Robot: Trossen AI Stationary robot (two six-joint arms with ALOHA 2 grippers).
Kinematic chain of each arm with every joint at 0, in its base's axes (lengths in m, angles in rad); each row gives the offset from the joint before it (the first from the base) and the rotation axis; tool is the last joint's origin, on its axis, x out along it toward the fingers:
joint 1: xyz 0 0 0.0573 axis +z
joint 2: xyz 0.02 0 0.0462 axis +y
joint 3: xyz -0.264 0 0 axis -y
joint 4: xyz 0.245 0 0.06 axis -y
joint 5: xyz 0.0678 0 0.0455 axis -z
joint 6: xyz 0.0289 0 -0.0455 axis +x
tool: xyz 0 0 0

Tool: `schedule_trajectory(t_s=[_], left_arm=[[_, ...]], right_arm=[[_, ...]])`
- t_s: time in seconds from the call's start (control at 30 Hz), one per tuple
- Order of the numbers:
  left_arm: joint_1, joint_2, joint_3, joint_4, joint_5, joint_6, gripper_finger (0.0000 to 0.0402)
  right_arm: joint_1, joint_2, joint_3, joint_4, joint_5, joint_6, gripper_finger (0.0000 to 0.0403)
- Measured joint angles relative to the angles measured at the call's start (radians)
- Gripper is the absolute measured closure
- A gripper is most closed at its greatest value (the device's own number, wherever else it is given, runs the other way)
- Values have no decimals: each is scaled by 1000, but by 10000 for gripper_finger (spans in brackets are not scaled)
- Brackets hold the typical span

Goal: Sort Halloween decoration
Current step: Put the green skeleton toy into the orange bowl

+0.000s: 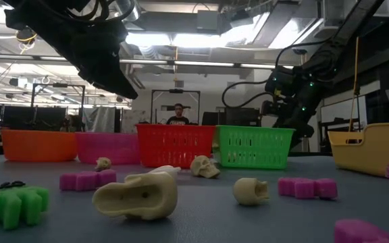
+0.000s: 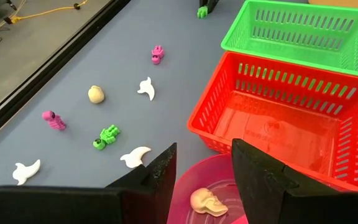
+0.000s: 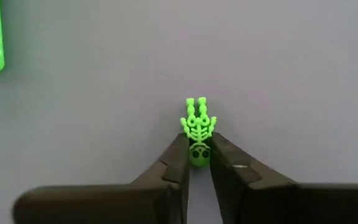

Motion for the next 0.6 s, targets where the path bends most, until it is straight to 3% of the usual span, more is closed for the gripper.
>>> schedule_trajectory(t_s=[0.17, 0.6], left_arm=[[0, 0, 0, 0, 0, 0, 264], [0, 0, 0, 24, 0, 8, 264]], right_arm=[[0, 0, 0, 2, 0, 0, 370], [0, 2, 68, 2, -14, 78, 355]])
